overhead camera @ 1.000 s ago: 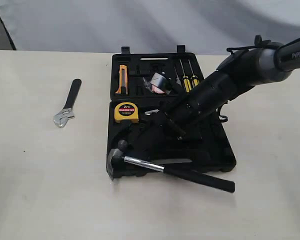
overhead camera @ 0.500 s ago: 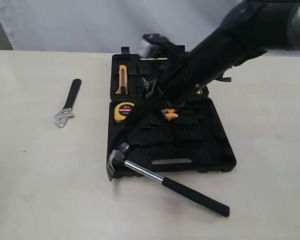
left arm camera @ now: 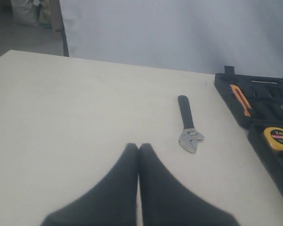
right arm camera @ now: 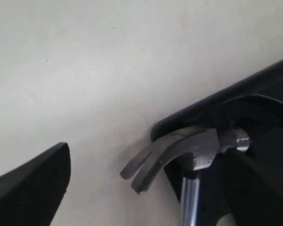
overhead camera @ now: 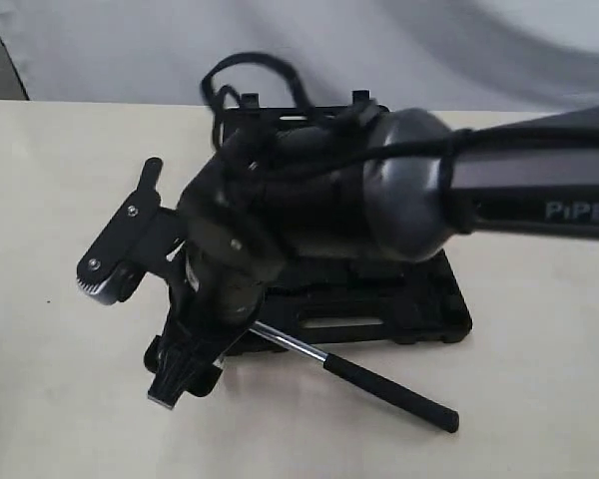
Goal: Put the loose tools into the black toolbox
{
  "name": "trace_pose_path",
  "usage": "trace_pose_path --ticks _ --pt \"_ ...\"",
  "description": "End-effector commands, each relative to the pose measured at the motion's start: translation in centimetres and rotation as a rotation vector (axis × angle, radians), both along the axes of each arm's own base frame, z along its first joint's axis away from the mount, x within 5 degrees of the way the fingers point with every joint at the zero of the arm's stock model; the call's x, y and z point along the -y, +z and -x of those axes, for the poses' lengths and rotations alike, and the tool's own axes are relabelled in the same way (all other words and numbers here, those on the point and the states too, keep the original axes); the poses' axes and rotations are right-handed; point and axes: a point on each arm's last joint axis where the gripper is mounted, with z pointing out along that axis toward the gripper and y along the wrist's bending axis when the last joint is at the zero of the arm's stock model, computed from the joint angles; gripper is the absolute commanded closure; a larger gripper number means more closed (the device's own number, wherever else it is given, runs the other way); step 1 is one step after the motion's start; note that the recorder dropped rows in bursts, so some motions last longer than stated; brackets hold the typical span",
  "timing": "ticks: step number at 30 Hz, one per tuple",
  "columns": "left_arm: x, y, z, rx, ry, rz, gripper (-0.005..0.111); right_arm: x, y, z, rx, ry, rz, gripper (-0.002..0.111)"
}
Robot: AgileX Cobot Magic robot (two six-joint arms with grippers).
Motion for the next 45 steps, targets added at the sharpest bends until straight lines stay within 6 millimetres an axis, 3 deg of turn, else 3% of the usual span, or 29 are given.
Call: trace_pose_path --ticks 1,6,8,10,14,15,22,25,30,33,37,40,45 --pt "0.0 -0.1 0.2 0.005 0.001 0.027 0.105 -0.7 -1.6 -0.6 0.124 -0.133 0.038 0.027" --pt "0.0 -0.1 0.2 0.005 0.001 0.027 0.105 -0.9 -4.3 -1.0 0.121 -0.137 0.102 0.027" --pt "0.0 -0.1 0.2 0.005 0.001 0.027 0.105 -0.8 -4.7 -1.3 0.15 -0.127 0.126 0.032" --pt "0.0 -0.1 0.2 0.005 0.001 0.027 0.105 -0.7 -4.6 -1.5 0.173 -0.12 0.146 0.049" --pt "0.0 -0.1 0.2 0.005 0.001 0.027 0.105 -0.7 -2.9 -1.7 0.182 -0.154 0.159 0.101" --pt "0.0 -0.1 0.2 0.005 0.001 0.027 0.105 -0.7 -2.2 -1.7 0.194 -0.148 0.154 0.108" --pt "0.0 -0.1 0.2 0.005 0.001 0.027 0.105 -0.3 3.5 -1.8 0.243 -0.038 0.056 0.109" --pt "0.0 -0.1 0.2 0.005 0.001 0.027 0.105 0.9 4.7 -2.6 0.118 0.028 -0.028 0.109" --pt "0.0 -0.1 0.2 0.005 0.001 0.027 0.105 5.0 5.7 -5.7 -0.167 0.161 -0.212 0.109" --pt "0.0 -0.1 0.2 0.005 0.001 0.027 0.105 7.7 5.6 -7.4 -0.25 0.255 -0.327 0.109" --pt "0.0 -0.1 0.2 0.005 0.001 0.027 0.105 10.4 4.3 -9.2 -0.344 0.25 -0.416 0.109" --pt "0.0 -0.1 0.2 0.005 0.001 0.027 0.105 11.3 2.4 -9.8 -0.427 0.255 -0.403 0.109" --pt "0.0 -0.1 0.2 0.005 0.001 0.027 0.105 10.8 0.0 -10.1 -0.458 0.345 -0.382 0.109"
